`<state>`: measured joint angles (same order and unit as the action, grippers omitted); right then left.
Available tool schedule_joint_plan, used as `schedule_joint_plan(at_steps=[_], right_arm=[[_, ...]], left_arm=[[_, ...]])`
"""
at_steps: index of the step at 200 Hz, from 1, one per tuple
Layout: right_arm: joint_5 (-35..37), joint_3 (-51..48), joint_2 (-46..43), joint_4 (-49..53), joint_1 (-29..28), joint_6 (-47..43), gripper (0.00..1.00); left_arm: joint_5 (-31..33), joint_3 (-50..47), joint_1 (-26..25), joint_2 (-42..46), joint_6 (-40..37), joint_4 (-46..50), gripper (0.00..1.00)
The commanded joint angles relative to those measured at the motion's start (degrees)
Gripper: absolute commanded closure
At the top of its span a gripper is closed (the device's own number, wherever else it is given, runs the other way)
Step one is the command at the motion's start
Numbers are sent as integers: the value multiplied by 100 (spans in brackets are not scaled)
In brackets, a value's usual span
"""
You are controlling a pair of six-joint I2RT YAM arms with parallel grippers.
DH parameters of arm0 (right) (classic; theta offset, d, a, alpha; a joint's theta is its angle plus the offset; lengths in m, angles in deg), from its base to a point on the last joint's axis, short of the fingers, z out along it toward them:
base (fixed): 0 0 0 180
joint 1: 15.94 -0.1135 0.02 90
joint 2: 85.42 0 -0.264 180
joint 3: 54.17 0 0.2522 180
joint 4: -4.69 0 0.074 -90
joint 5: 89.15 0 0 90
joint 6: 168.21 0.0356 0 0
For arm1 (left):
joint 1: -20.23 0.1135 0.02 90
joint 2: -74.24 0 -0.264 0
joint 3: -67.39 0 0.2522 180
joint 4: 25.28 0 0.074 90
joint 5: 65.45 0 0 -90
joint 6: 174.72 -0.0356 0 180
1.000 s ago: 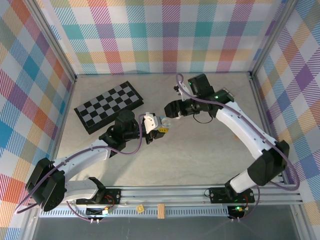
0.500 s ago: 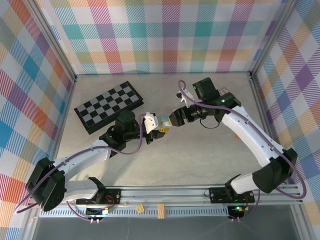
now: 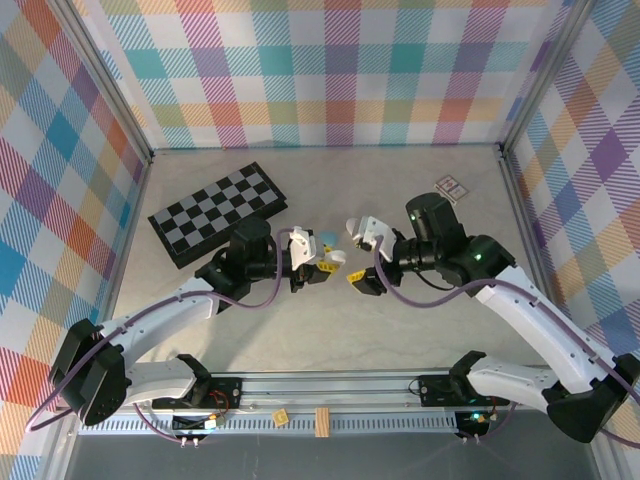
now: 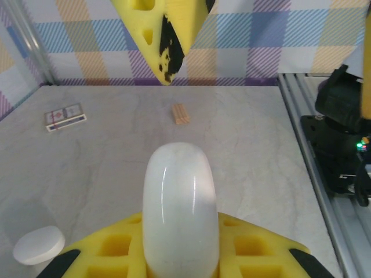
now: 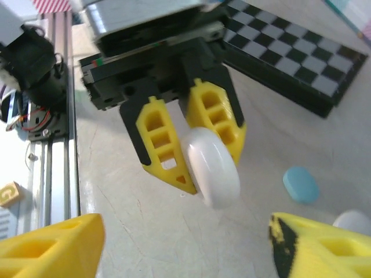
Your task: Insert the wireless bluetooth earbuds into the charging case
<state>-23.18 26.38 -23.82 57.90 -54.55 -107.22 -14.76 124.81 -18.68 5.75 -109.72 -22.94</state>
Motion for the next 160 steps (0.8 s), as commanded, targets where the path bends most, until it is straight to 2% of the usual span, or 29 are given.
schedule_joint_plan(at_steps=[1, 67, 127, 147, 160], right_arm=[[-277, -25, 99, -383, -61, -892, 32], [-302, 54, 488, -508, -182, -981, 52], [-423, 27, 642, -419, -191, -1083, 58], [-418, 45, 668, -399, -189, -1071, 71], [-392, 55, 671, -393, -189, -1071, 76]], left_arm=[[-481, 213, 16, 137, -102, 203, 87], [-721, 289, 13, 186, -99, 254, 87], [-738, 209, 18, 246, 3, 71, 87], [-751, 208, 16, 251, 12, 65, 87], [-750, 204, 16, 248, 20, 52, 87]])
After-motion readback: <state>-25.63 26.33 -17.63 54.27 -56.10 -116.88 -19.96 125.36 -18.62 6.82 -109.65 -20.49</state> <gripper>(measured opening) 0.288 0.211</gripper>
